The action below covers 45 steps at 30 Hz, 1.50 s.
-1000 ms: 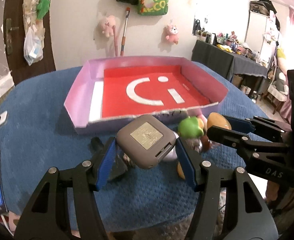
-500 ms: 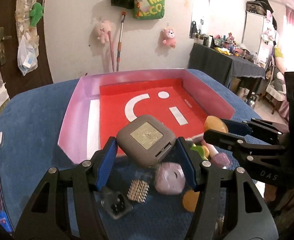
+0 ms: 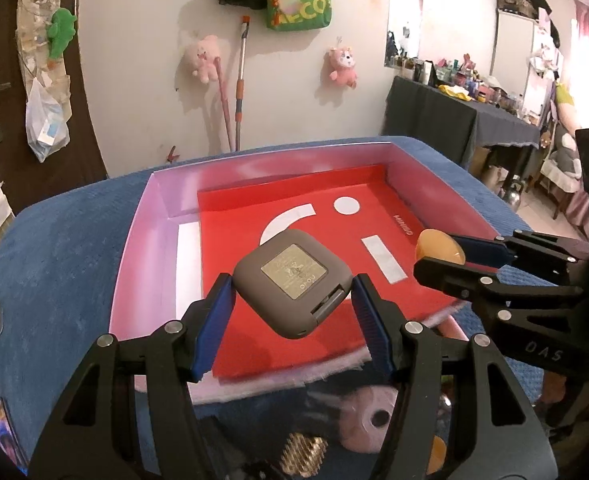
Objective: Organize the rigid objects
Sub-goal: 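Carry the orange soap and grey case into the pink box with both tools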
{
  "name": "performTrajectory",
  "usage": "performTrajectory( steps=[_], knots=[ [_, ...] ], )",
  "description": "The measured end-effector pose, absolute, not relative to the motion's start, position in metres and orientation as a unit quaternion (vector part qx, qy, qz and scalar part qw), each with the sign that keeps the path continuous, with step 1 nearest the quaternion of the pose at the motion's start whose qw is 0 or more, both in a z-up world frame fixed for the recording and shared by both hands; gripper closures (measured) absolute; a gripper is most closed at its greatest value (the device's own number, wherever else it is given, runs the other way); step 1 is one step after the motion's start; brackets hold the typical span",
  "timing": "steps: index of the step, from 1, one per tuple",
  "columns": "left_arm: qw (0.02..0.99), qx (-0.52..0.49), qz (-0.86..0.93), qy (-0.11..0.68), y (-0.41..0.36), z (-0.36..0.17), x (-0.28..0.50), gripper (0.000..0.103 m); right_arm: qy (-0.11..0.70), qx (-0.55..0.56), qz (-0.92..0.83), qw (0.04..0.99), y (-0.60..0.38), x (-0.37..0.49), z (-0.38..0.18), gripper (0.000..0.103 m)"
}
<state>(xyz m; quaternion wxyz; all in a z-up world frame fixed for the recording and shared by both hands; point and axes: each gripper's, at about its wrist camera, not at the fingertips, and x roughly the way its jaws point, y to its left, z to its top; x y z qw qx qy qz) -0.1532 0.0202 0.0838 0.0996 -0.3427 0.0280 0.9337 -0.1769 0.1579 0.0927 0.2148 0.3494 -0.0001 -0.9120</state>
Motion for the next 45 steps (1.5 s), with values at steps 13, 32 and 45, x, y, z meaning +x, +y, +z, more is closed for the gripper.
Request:
performTrajectory(
  steps=[13,32,45],
  knots=[
    [0.079,-0.398,0.914,0.018,0.012,0.055,-0.214,0.045,0.026,0.388,-0.902,0.186,0.145,-0.232,0.077,0.063],
    [0.074,-0.469,0.88,0.012,0.01,0.027,-0.247,0.045,0.057,0.436,-0.881,0.172,0.138,-0.259,0.049,0.063],
    [0.08,-0.48,0.873,0.003,0.004,0.023,-0.249,0.044,0.044,0.453,-0.872,0.18,0.139,-0.261,0.042,0.063]
  ],
)
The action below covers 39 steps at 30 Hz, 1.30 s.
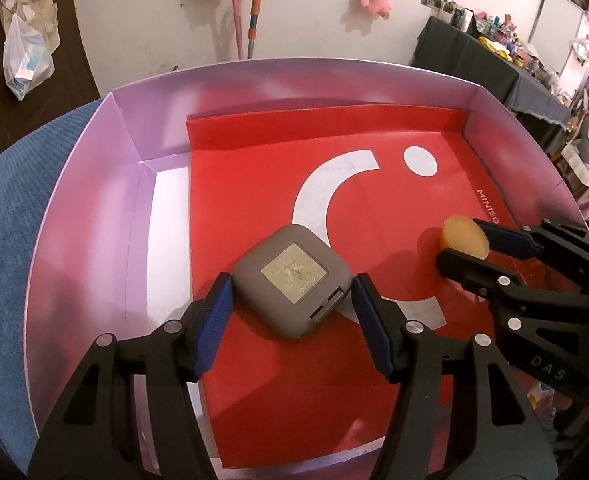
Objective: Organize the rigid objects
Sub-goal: 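Carry the orange soap and grey case into the pink box with both tools, then open both tools to release the soap and grey case on the red paper, then withdraw both tools from the box back toward the remaining objects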
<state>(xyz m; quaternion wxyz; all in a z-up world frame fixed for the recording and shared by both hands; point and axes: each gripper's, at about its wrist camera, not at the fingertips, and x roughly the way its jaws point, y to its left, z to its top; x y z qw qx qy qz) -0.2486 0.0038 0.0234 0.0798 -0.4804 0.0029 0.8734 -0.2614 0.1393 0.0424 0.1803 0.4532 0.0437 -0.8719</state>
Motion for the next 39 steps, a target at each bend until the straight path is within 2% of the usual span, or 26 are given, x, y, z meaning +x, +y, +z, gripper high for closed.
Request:
performTrajectory(
  steps=[20,23,29,33,37,39],
  knots=[
    [0.075,-0.483,0.872,0.011,0.008,0.023,-0.251,0.042,0.045,0.451,-0.873,0.18,0.141,-0.263,0.043,0.062],
    [0.074,-0.484,0.872,0.006,0.008,0.022,-0.251,0.033,0.046,0.45,-0.873,0.181,0.142,-0.261,0.044,0.057],
    [0.061,-0.476,0.877,0.014,0.009,0.026,-0.247,0.033,0.05,0.445,-0.876,0.179,0.141,-0.255,0.047,0.053],
    [0.056,-0.472,0.879,0.019,0.01,0.03,-0.241,0.033,0.05,0.437,-0.88,0.179,0.141,-0.249,0.052,0.042],
    [0.051,-0.471,0.88,0.024,0.008,0.034,-0.236,0.033,0.042,0.429,-0.884,0.182,0.144,-0.242,0.059,0.039],
    [0.047,-0.464,0.884,0.029,0.008,0.038,-0.232,0.033,0.039,0.425,-0.885,0.183,0.145,-0.238,0.063,0.034]
  ],
)
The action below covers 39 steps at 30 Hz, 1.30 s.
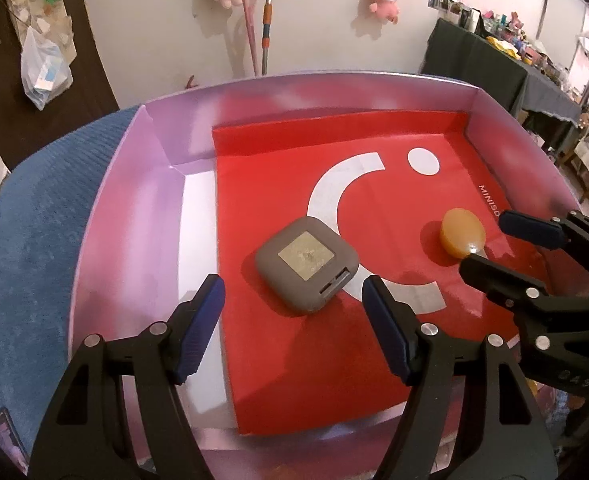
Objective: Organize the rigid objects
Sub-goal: 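Withdraw both tools from the box back toward the remaining objects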
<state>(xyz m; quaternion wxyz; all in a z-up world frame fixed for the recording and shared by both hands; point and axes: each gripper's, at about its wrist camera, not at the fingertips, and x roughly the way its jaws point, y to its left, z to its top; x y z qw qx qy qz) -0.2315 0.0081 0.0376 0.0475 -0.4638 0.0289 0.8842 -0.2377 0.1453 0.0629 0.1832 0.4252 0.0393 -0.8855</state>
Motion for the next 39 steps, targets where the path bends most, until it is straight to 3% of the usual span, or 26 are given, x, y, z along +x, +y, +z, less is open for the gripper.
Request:
performTrajectory(
  steps=[3,6,15,20,39],
  knots=[
    [0.045,-0.457,0.887,0.031,0.006,0.042,-0.225,0.033,0.038,0.415,-0.889,0.189,0.146,-0.228,0.071,0.03],
    [0.046,-0.451,0.891,0.027,0.005,0.047,-0.219,0.024,0.032,0.405,-0.892,0.197,0.148,-0.218,0.079,0.025],
    [0.051,-0.435,0.899,0.005,0.001,0.062,-0.2,0.023,0.017,0.365,-0.907,0.207,0.157,-0.185,0.106,0.01],
    [0.056,-0.42,0.906,-0.009,0.0,0.07,-0.186,0.009,0.012,0.346,-0.914,0.211,0.16,-0.167,0.117,0.004],
    [0.035,-0.357,0.932,-0.042,-0.011,0.091,-0.117,0.005,0.002,0.318,-0.925,0.207,0.174,-0.114,0.12,0.0]
  ],
)
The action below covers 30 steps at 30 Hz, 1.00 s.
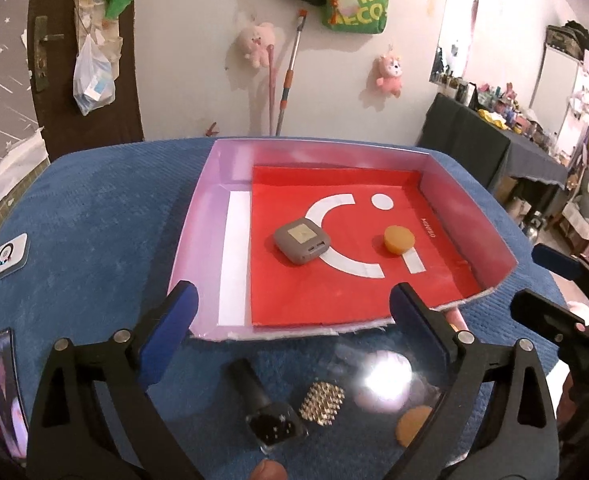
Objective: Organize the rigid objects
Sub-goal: 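Withdraw both tools from the box back toward the remaining objects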
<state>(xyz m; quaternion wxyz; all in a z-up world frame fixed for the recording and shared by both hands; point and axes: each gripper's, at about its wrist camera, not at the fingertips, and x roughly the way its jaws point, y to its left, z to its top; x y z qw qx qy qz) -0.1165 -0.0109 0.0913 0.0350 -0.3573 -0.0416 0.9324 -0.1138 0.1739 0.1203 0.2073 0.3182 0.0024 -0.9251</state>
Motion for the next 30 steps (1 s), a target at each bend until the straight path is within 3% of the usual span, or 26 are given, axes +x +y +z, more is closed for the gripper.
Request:
performTrajectory(
  steps=[3,30],
  knots=[
    [0.036,-0.353,0.934,-0.031,-0.007,0.092,-0.107,0.0,0.007,0.315,-0.926,0.207,0.173,-0.105,0.118,0.0],
    [0.041,-0.344,0.938,0.025,0.01,0.073,-0.045,0.0,0.007,0.308,-0.929,0.206,0.166,-0.059,0.1,0.0]
  ],
)
